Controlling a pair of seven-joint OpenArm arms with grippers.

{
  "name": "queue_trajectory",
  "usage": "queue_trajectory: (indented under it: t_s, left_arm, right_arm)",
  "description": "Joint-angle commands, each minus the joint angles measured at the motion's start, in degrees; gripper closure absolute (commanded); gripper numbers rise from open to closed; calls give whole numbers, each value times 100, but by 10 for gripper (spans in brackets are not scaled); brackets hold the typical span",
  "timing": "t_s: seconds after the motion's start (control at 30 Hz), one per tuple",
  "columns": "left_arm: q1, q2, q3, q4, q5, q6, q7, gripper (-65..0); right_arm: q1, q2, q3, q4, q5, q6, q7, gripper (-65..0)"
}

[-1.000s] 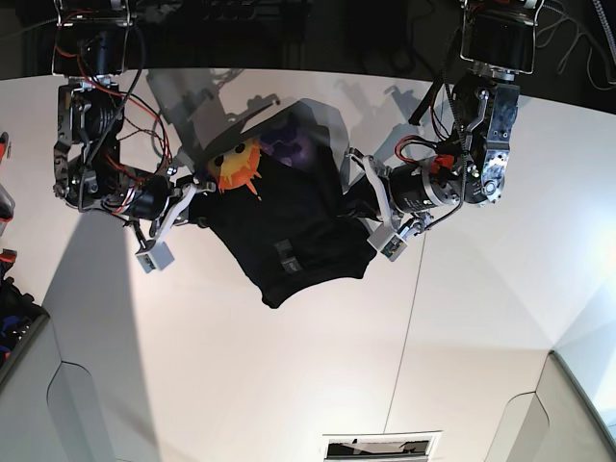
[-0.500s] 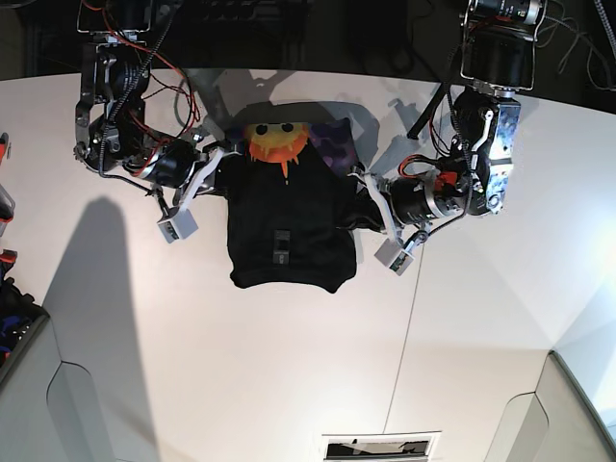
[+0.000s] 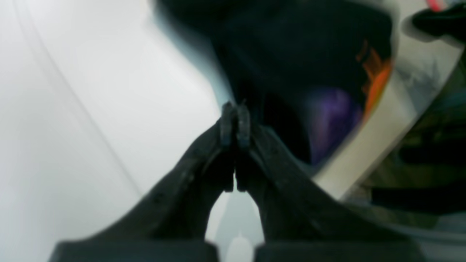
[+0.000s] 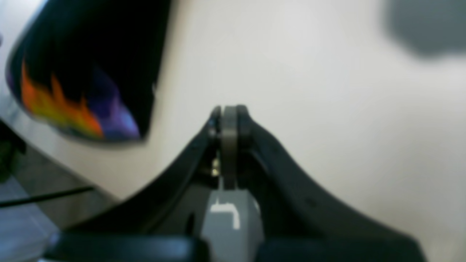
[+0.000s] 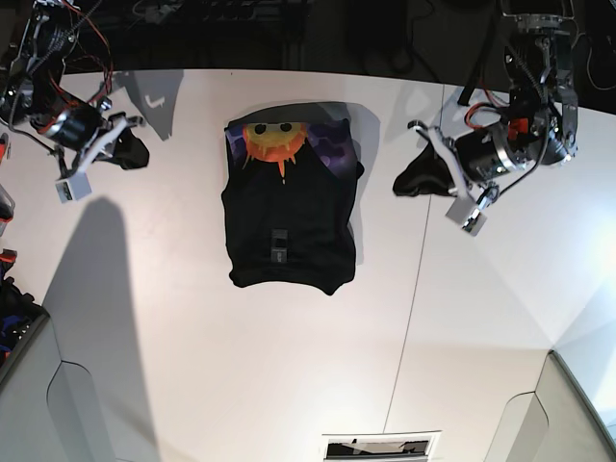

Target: Layout the t-shirt on the table in an organized manner, then fold the t-shirt properly

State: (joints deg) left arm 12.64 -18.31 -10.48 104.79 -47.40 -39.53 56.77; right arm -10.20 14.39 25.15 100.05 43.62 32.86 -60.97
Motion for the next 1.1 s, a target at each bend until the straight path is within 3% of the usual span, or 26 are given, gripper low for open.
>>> queue_trajectory:
  t_s: [0.0,0.1,0.3,0.57,0.73,0.83,0.97,1.07]
  left_arm:
    - [164,-107,-140,280,-151,-47,-118,0]
    - [992,-256,-564,809,-149,-47,-116,0]
    - [2710,-295,-1266,1475,-166,-47,-76,0]
    - [4277,-151,-1268,1172,356,-47,-81,0]
    - [4533,-153,-903,382,1414,-47,-96,0]
    - [4529,-155,-496,-332,2116,-47,-131,0]
    - [4299,-157,136,-1340,2817,529,-199,0]
    - [3869,-175,579,-2063,2966,616,-216,0]
  right_arm:
    - [-146,149,138,210,162,37,87,0]
    - [-809,310,463,588,254,37,70,0]
    - [-2177,308,852,1272,439,39,-85,0]
    - [-3624,304,822,1290,435,37,-76,0]
    - [-4026,306,450,1032,271,-2,-79,0]
    - [-4015,310,-92,597,-144,-164,-103,0]
    - [-3963,308,-964,-138,-527,-267,-190,0]
    - [-3910,306,-1569,-708,-898,-627,-181,0]
